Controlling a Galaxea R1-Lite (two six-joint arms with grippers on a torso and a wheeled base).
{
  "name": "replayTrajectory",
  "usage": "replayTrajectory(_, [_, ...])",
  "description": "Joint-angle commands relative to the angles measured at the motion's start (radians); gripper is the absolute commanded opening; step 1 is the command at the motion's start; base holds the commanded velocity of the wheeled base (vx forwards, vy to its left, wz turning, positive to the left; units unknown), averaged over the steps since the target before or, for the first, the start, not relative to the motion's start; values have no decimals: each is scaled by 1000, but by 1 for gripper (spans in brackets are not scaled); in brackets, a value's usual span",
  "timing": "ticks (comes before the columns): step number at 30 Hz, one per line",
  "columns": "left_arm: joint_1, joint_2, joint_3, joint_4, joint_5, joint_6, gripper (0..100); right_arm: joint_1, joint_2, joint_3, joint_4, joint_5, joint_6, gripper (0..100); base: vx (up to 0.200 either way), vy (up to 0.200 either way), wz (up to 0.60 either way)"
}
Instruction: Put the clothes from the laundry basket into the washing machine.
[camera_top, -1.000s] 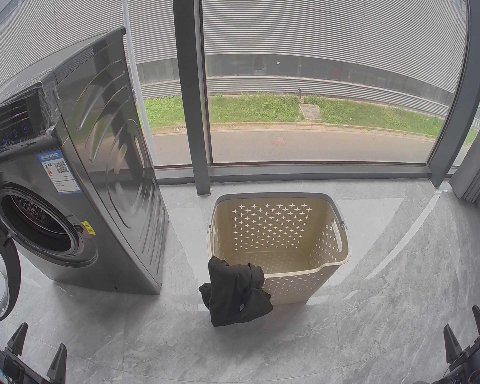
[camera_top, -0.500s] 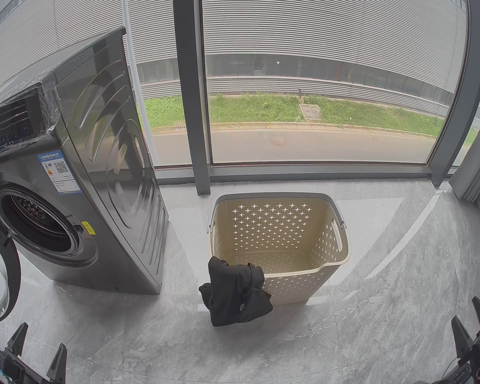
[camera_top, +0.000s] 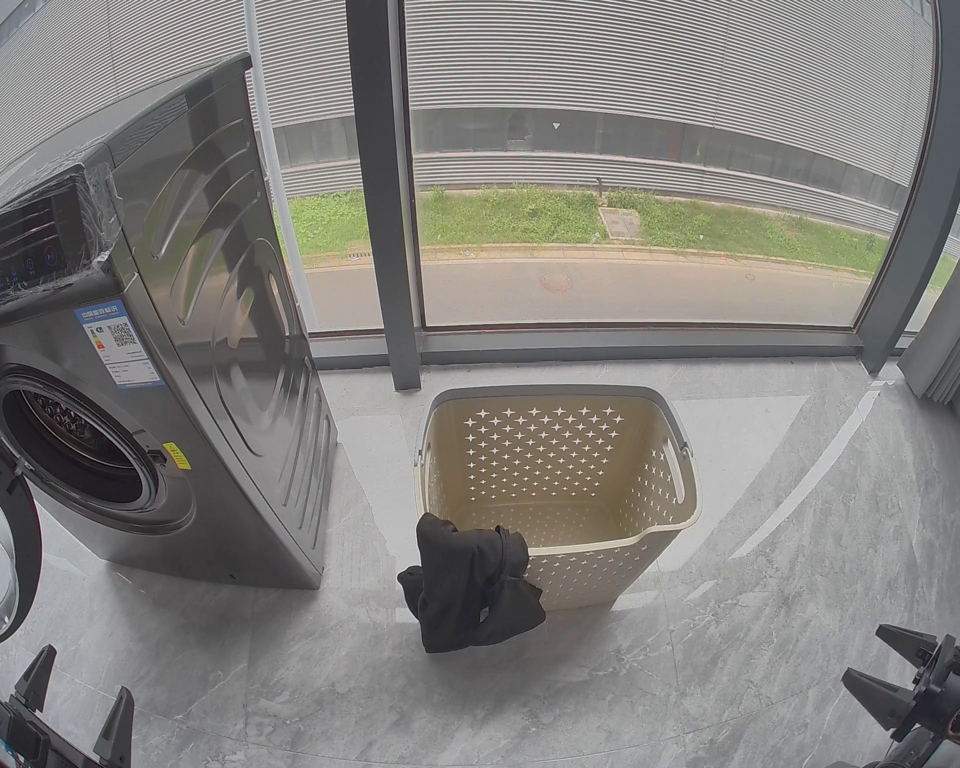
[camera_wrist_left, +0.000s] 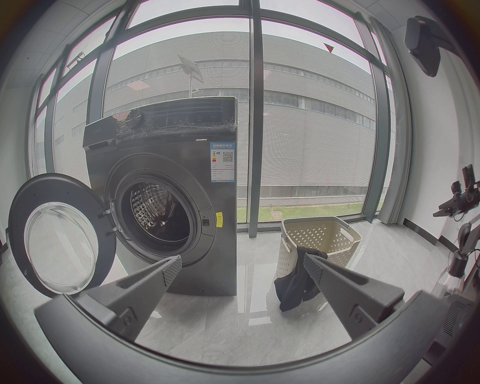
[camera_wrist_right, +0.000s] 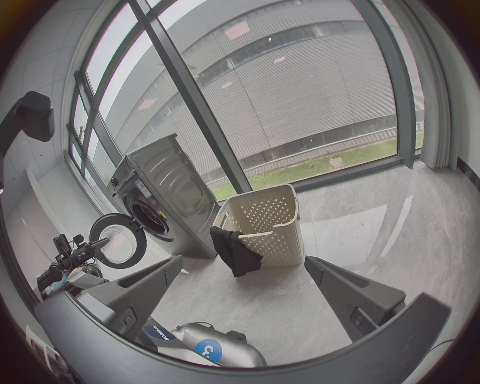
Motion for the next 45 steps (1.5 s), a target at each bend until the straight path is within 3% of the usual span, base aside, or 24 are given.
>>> replayTrajectory(1, [0,-16,18,0,0,-2,100,50,254,-49,-48,7,-32,100,0,0,0])
replayTrajectory(7, [0,-16,18,0,0,0,100,58,477,-52,-229,7,-55,100,0,0,0])
replayTrajectory(10, [0,-16,18,0,0,0,100,107,665,-49,-402,5,-44,100,0,0,0])
replayTrajectory(17, [0,-16,18,0,0,0,100,170,898,-51,-628,-4,-9,100,0,0,0])
replayTrajectory(21, [0,-16,18,0,-1,0,100,177,1009,-49,-743,-47,-1,100,0,0,0])
replayTrajectory(22, [0,-16,18,0,0,0,100,185,1075,-51,-819,-70,-1,100,0,0,0])
replayTrajectory(26, [0,-16,18,0,-1,2,100,242,1176,-51,-908,-78,-3,100,0,0,0])
replayTrajectory(28, [0,-16,18,0,-1,2,100,309,1256,-52,-947,-82,-1,100,0,0,0])
replayTrajectory(31, [0,-16,18,0,-1,0,100,361,1346,-66,-1025,-116,-1,100,0,0,0])
replayTrajectory(35, [0,-16,18,0,-1,0,100,374,1398,-77,-1077,-139,-6,100,0,0,0])
replayTrajectory(37, [0,-16,18,0,-1,0,100,394,1555,-102,-1227,-177,-47,100,0,0,0])
replayTrajectory(40, [0,-16,18,0,-1,0,100,404,1613,-111,-1264,-179,-67,100,0,0,0])
replayTrajectory(43, [0,-16,18,0,-1,0,100,418,1797,-217,-1321,-211,-116,100,0,0,0])
replayTrajectory(45, [0,-16,18,0,-1,0,100,426,1833,-273,-1309,-216,-119,100,0,0,0])
